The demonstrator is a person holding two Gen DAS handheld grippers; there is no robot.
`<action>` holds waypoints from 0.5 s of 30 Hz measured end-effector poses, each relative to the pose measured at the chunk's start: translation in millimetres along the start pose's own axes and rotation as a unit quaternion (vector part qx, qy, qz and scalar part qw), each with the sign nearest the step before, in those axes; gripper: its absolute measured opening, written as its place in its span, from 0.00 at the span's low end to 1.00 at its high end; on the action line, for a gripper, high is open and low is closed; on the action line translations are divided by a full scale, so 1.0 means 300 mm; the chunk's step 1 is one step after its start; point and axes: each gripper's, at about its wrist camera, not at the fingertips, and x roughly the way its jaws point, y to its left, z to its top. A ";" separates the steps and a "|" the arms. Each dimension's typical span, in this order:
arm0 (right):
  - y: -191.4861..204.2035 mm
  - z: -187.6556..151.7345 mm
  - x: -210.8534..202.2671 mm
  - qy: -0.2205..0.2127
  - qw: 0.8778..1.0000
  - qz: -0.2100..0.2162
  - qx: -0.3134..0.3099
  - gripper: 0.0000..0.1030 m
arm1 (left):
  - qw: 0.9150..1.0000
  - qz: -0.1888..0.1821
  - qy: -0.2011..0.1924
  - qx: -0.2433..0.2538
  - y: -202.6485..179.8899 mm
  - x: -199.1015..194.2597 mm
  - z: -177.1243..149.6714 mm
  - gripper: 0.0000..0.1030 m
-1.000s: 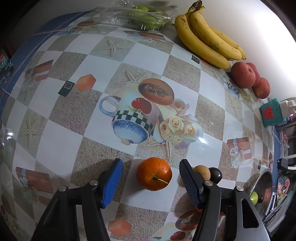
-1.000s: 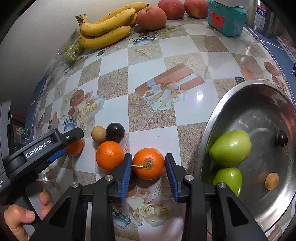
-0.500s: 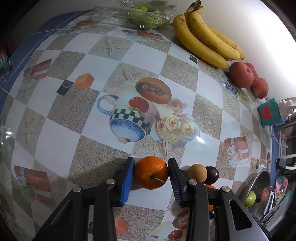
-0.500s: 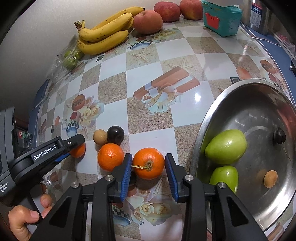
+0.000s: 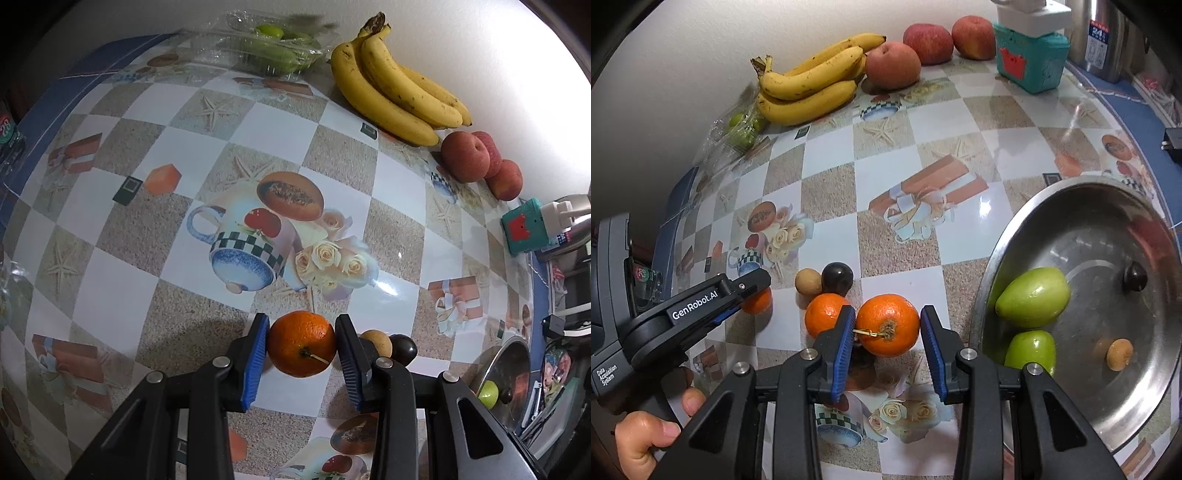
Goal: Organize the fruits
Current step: 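Lift both oranges and carry them toward the steel basin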
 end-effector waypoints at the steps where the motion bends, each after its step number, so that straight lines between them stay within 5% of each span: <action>1: 0.003 0.002 -0.007 -0.002 1.000 -0.002 0.001 0.36 | 1.000 -0.001 -0.001 -0.001 0.001 -0.003 -0.001 0.38; 15: 0.038 0.014 -0.075 -0.045 0.998 -0.035 0.004 0.36 | 0.998 0.004 -0.065 0.003 -0.020 -0.134 0.018 0.38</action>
